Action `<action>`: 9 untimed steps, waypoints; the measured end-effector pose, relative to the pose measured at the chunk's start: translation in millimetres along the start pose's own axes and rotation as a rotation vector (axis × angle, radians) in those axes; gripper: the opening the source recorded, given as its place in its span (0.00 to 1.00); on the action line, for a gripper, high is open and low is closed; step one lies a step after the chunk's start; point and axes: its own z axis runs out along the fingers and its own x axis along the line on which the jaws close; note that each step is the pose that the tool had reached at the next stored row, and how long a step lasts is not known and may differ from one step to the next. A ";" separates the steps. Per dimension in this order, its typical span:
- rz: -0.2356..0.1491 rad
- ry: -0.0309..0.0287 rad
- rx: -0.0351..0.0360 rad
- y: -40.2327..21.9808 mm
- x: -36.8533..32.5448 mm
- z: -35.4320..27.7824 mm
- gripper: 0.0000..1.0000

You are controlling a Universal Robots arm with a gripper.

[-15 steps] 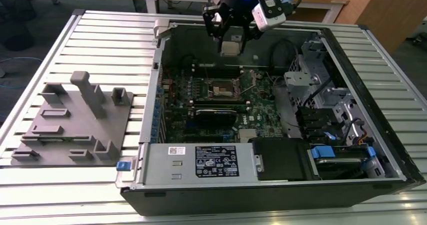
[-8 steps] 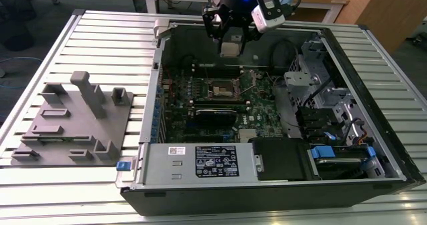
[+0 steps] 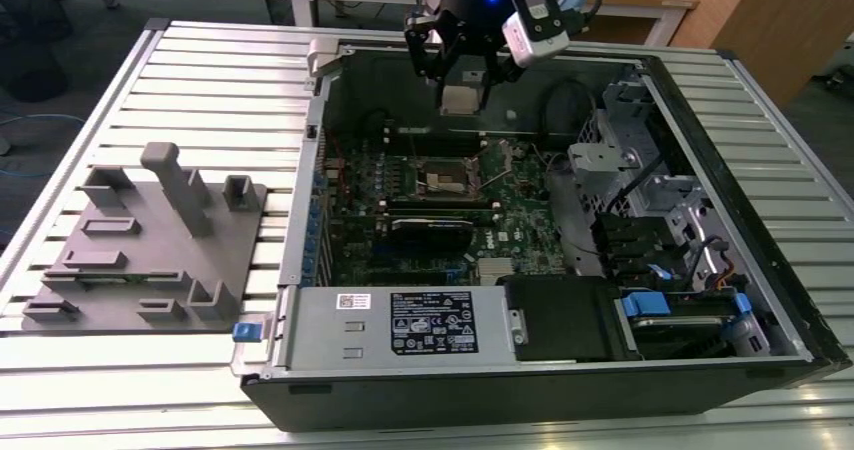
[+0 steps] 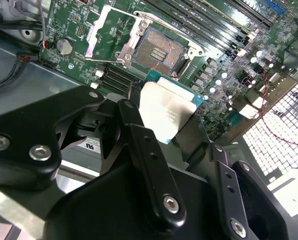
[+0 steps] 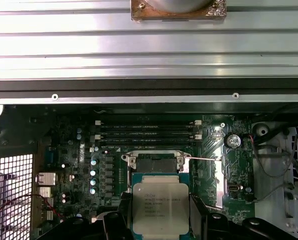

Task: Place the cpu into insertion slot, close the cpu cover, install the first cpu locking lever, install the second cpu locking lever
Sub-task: 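Place the cpu into insertion slot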

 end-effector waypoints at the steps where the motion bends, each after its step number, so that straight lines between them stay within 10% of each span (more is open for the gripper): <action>1: 0.000 0.0000 0.0000 0.0 0.0 0.0 0.54; 9: 0.000 0.0000 0.0000 -0.3 -0.1 3.2 0.54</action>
